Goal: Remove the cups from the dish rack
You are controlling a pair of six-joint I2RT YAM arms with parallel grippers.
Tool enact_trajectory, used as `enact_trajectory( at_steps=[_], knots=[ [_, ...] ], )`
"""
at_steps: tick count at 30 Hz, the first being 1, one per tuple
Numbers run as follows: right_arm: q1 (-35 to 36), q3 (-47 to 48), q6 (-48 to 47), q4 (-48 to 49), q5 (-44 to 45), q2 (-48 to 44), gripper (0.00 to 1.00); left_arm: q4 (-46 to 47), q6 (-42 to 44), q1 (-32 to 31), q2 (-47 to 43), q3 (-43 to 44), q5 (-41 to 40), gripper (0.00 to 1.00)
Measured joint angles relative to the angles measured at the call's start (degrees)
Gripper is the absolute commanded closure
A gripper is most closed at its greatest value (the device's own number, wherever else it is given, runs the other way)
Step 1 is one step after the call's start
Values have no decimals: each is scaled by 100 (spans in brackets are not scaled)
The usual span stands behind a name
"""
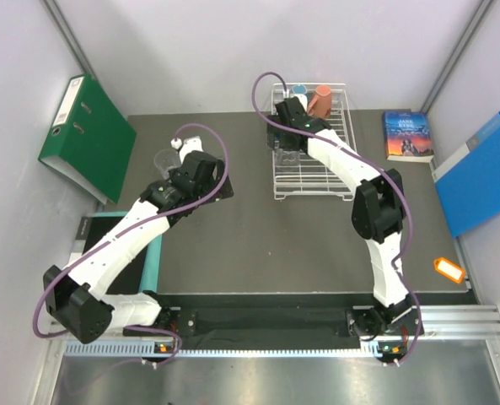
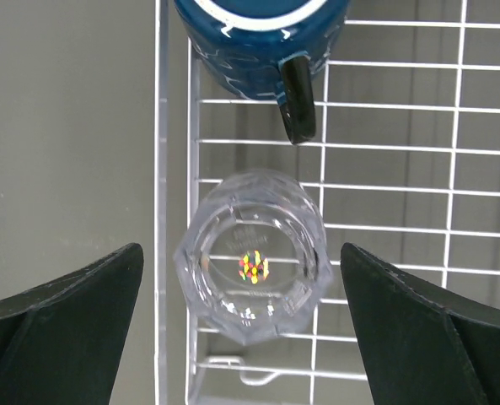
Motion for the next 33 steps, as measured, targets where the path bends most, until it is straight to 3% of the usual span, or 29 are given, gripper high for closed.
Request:
enact_trajectory(
  at_steps=[14,21,33],
  knots=[
    [-39,92,4,153,94,435,2,-170,0,-17,66,-153,66,1],
    [-66,-813,15,979,-68,83,0,-149,13,-20,142,-175,177,1],
    [-107,-1185,20,1119,-256,-461,0,24,26,-28,367,-186,446,1]
  ],
)
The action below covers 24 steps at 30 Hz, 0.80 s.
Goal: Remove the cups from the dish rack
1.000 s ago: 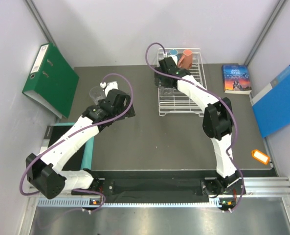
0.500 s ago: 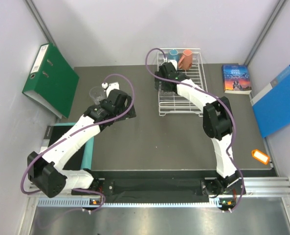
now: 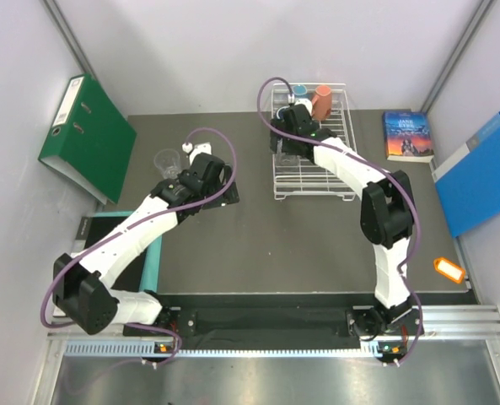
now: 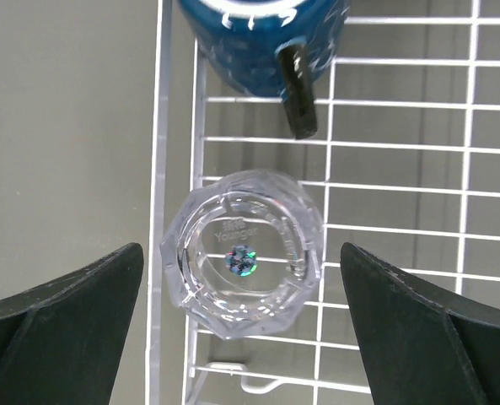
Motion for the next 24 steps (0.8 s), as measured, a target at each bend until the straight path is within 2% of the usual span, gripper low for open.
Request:
enact_trajectory(
  at_steps=[10,20,22,23,24],
  knots=[
    [-157,11,-11,-26,20,-116,0,87,0,-4,109,-22,70,1],
    [-164,295,-17,-210,-35,411,3,101,2,-7,214,-87,155,1],
    [-164,310,-20,-249,-46,479,18,98,4,-7,221,-96,155,1],
    [-164,315,-22,-260,-55,494,32,101,4,-7,223,-96,155,1],
    [-164,315,-33,-271,-59,503,52,98,4,-7,225,-96,155,1]
  ],
)
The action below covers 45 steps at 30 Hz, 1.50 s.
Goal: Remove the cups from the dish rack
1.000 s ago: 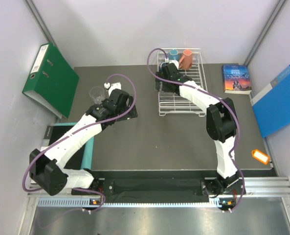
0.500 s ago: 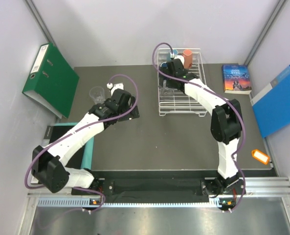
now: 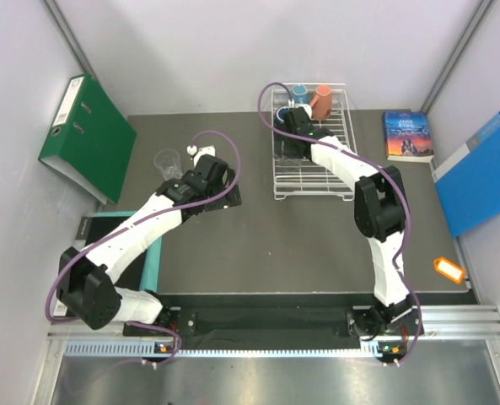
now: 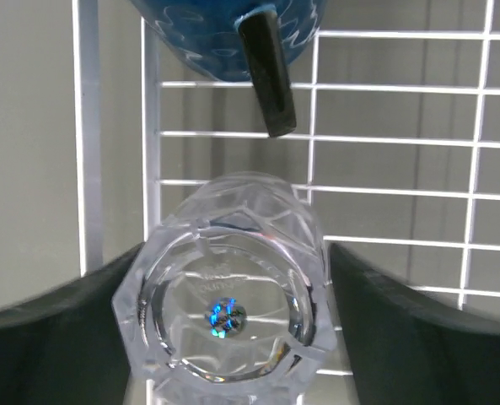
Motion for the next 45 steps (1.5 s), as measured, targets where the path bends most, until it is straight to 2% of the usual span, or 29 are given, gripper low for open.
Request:
enact_trajectory(
  at_steps=[2,3,5,13,18,24,27,29,33,37,40,45],
  knots=[
    [0,7,-74,9,31,0,67,7,4,0,0,0,0,1],
    [0,57,-68,9,70,-2,84,4,7,0,0,0,0,1],
    [-7,87,-72,46,59,-2,100,7,17,0,9,0,0,2],
    [26,-105,-94,-9,127,-149,100,26,48,0,83,0,20,2],
    [105,-575,-90,-105,155,-855,100,42,92,0,85,24,17,1],
    [168,-1661,57,153,-149,-2844,100,251,44,2,85,227,22,1],
    [96,-2465,350,717,-525,-3993,100,494,-157,79,83,280,160,1],
    [-37,-3274,719,1283,-968,-4815,100,734,-348,216,70,262,553,1],
    [-356,-4708,1615,2594,-1840,-5696,100,2044,-962,654,-168,-247,1703,2],
    [-444,-5751,2612,3755,-2594,-5716,100,3773,-1853,863,-378,-896,2750,3],
    [-444,-6094,3193,4269,-3036,-5652,100,4940,-2465,848,-378,-1163,3276,4],
    [-444,-6135,3685,5071,-3434,-5650,100,6398,-3346,789,-184,-1241,3967,8]
  ],
)
